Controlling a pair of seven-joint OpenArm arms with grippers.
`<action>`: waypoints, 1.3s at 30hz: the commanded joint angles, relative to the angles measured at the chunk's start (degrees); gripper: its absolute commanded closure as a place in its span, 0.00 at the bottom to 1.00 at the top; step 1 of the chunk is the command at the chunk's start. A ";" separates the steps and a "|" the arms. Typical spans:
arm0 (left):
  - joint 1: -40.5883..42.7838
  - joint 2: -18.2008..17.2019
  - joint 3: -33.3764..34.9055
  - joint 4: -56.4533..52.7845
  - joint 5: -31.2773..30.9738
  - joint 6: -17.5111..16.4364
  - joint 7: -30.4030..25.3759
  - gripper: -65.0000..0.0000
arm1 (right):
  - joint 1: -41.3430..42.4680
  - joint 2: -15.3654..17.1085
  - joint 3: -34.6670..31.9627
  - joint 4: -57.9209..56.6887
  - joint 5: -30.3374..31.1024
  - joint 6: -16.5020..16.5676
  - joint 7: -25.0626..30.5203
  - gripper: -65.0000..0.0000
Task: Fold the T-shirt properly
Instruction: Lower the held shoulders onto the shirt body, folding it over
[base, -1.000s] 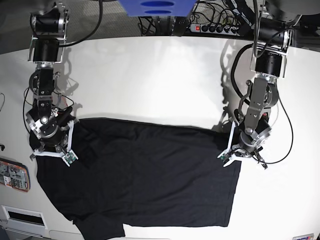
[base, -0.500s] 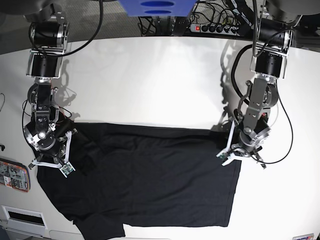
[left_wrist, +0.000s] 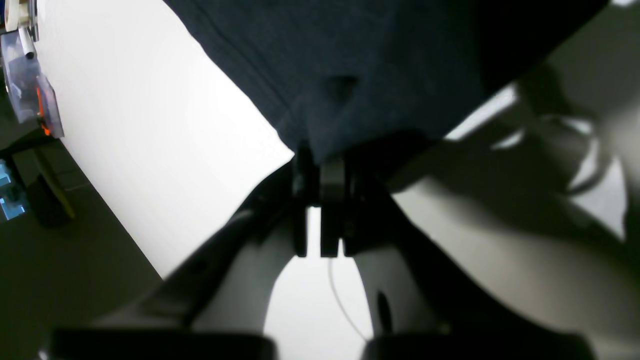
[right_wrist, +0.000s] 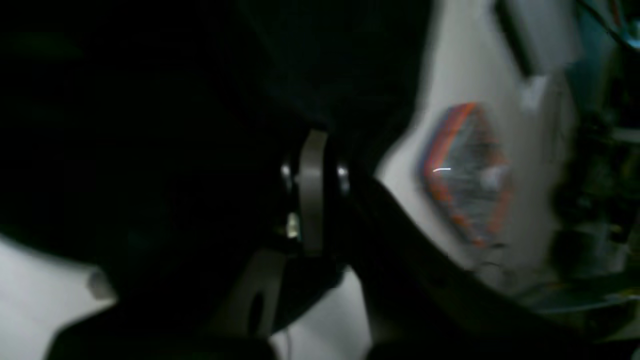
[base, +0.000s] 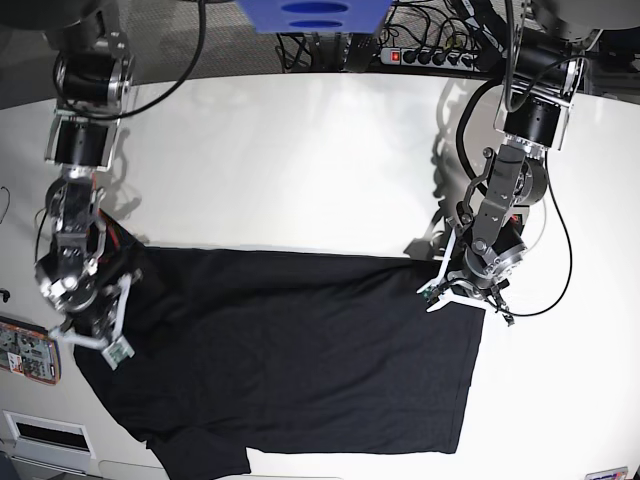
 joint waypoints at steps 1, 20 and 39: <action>-1.33 -0.82 -0.31 0.95 0.44 0.47 -0.29 1.00 | 1.84 0.82 0.29 1.16 0.09 -0.56 1.56 1.00; -4.76 -1.78 -0.49 -2.13 0.44 0.56 -0.20 1.00 | 2.80 0.56 -0.15 -11.23 0.09 -0.65 12.98 1.00; -11.97 -0.02 2.50 -9.07 0.44 0.56 -0.20 1.00 | 2.80 0.47 0.29 -18.26 0.09 -0.73 17.56 1.00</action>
